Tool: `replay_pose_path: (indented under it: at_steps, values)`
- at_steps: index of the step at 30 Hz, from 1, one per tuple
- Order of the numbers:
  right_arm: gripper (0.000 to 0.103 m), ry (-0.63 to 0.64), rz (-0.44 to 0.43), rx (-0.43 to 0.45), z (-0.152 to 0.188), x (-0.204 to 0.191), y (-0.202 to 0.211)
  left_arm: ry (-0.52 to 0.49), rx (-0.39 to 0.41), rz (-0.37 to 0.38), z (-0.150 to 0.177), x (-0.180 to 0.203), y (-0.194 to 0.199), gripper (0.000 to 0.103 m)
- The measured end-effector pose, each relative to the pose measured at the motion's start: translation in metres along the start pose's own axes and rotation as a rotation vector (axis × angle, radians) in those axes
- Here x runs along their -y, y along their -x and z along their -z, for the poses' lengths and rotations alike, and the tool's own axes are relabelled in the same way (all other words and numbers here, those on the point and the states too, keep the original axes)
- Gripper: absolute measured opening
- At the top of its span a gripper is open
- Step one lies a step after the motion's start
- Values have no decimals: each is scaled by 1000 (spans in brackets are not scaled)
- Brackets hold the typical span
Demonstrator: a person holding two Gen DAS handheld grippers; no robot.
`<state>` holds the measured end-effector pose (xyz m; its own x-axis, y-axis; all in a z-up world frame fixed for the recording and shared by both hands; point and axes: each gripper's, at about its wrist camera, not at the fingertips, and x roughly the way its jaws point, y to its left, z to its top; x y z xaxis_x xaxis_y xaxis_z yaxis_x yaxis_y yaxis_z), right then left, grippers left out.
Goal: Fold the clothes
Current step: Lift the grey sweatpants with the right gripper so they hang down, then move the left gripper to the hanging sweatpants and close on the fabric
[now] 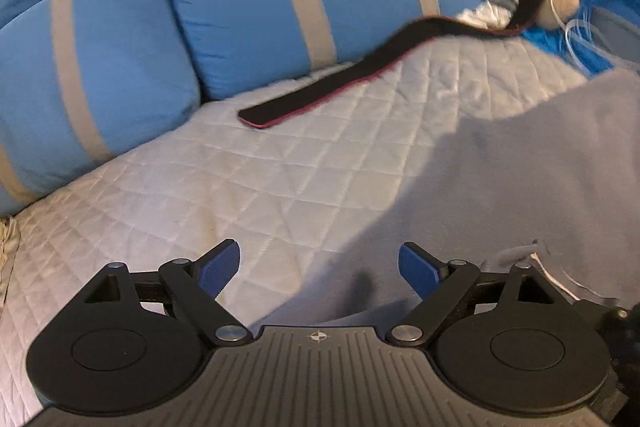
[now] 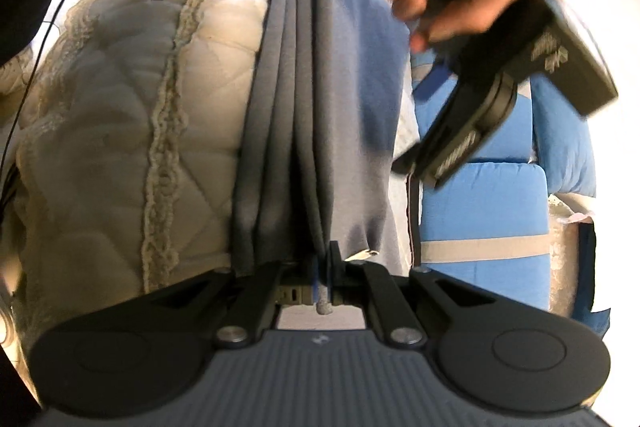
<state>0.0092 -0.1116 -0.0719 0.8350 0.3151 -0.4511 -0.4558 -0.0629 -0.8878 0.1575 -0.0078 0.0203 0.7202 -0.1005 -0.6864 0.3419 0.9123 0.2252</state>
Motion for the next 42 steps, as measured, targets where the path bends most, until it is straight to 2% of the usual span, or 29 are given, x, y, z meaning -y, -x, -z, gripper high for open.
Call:
replay_pose_path:
  at_steps: [1,2,5,10,11,12,14,20,24,25,26,27,29,30,31,32,37,42]
  values:
    - [7,1,8,-7,0,0,0,15,4,15,2,-5,5,87]
    - [27,2,18,-14,-1,-1,-1,23,4,29,3,-9,9,87]
    - [36,8,33,-14,-1,-5,1,30,-8,47,9,-14,15,87]
    - [33,5,34,-7,-4,-2,-5,-22,-40,19,23,-8,2,87]
    - [15,-2,19,-6,-4,-1,-5,-29,-43,8,24,-7,-3,88]
    - [6,-8,4,-4,-4,0,-6,-36,-46,-3,26,-6,-7,88]
    - [4,-18,-18,-7,-4,6,-8,-40,-52,-20,31,-3,-15,89]
    - [3,-3,-26,5,0,3,-3,57,-43,-10,34,-14,-18,89]
    - [4,5,-13,-1,0,-2,-3,120,3,1,26,-32,5,88]
    - [6,3,-3,-3,-1,-2,-3,129,31,-4,24,-36,16,88]
    - [21,8,8,-5,-1,-3,-4,134,54,-4,23,-39,27,88]
    - [26,13,19,-7,-1,-4,-4,134,76,-2,24,-43,41,88]
    - [28,30,29,-7,0,-4,-7,126,97,-8,27,-44,64,88]
    - [27,36,31,-4,1,-4,-9,114,102,-18,31,-42,76,88]
    - [19,22,22,-1,1,-3,-8,97,101,-31,36,-38,86,88]
    - [6,4,12,1,1,-2,-6,74,95,-46,42,-33,95,88]
    - [5,-29,15,22,3,9,2,-141,62,-129,74,6,117,88]
    - [5,-31,48,36,4,27,5,-396,97,-199,94,58,121,88]
